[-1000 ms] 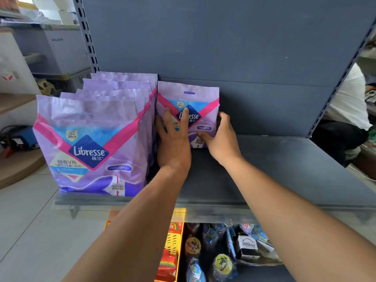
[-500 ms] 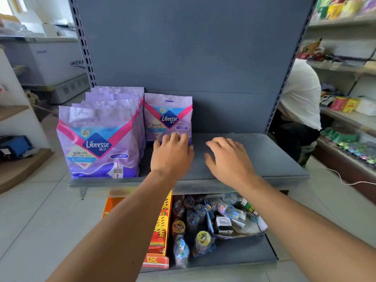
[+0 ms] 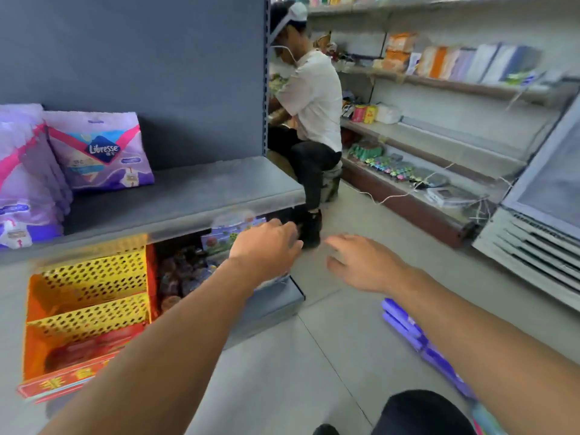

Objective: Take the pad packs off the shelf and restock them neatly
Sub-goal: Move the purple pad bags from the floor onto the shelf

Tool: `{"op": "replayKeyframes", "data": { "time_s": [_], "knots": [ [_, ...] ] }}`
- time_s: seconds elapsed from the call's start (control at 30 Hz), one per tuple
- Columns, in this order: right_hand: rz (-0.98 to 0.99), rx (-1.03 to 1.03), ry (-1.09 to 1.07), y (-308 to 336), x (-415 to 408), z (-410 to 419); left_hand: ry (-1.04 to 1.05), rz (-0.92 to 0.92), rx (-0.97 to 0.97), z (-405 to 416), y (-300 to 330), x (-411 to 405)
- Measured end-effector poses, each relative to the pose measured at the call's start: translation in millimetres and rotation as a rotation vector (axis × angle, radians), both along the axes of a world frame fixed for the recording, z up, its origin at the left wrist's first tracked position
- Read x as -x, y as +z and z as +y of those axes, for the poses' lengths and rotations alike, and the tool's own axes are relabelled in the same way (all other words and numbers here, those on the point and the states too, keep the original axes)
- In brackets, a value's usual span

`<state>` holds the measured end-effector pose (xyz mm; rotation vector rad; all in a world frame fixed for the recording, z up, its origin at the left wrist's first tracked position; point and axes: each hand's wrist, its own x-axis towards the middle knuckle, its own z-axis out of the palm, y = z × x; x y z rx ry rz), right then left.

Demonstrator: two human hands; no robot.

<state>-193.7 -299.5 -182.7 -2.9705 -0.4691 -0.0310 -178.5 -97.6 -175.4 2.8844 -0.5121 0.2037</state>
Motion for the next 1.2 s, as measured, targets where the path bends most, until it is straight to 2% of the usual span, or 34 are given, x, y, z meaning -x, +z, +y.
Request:
{"op": "replayKeyframes", "data": {
  "time_s": [0.1, 0.27, 0.47, 0.6, 0.7, 0.8, 0.93, 1.07, 1.2],
  "knots": [
    [0.126, -0.030, -0.138, -33, 11, -67, -0.107, 0.082, -0.021, -69, -29, -3],
    [0.219, -0.162, -0.424, -107, 20, -178, -0.241, 0.224, 0.010, -185, -95, -21],
    [0.318, -0.281, -0.678, -236, 16, -291, -0.344, 0.382, -0.058, -307, -204, -54],
    [0.384, -0.414, -0.835, -324, 9, -341, -0.403, 0.483, -0.092, -381, -280, -65],
    [0.424, -0.434, -0.893, -389, 5, -368, -0.438, 0.539, -0.109, -421, -334, -71],
    [0.438, -0.354, -0.901, -440, 0, -387, -0.459, 0.584, -0.137, -444, -378, -73],
    [0.437, -0.101, -0.885, -478, -13, -402, -0.465, 0.591, -0.148, -457, -415, -75],
    [0.468, 0.045, -0.929, -509, -22, -410, -0.467, 0.592, -0.133, -463, -434, -80],
    [0.350, 0.248, -0.921, -514, -15, -393, -0.436, 0.603, -0.130, -459, -440, -83]
  ]
}}
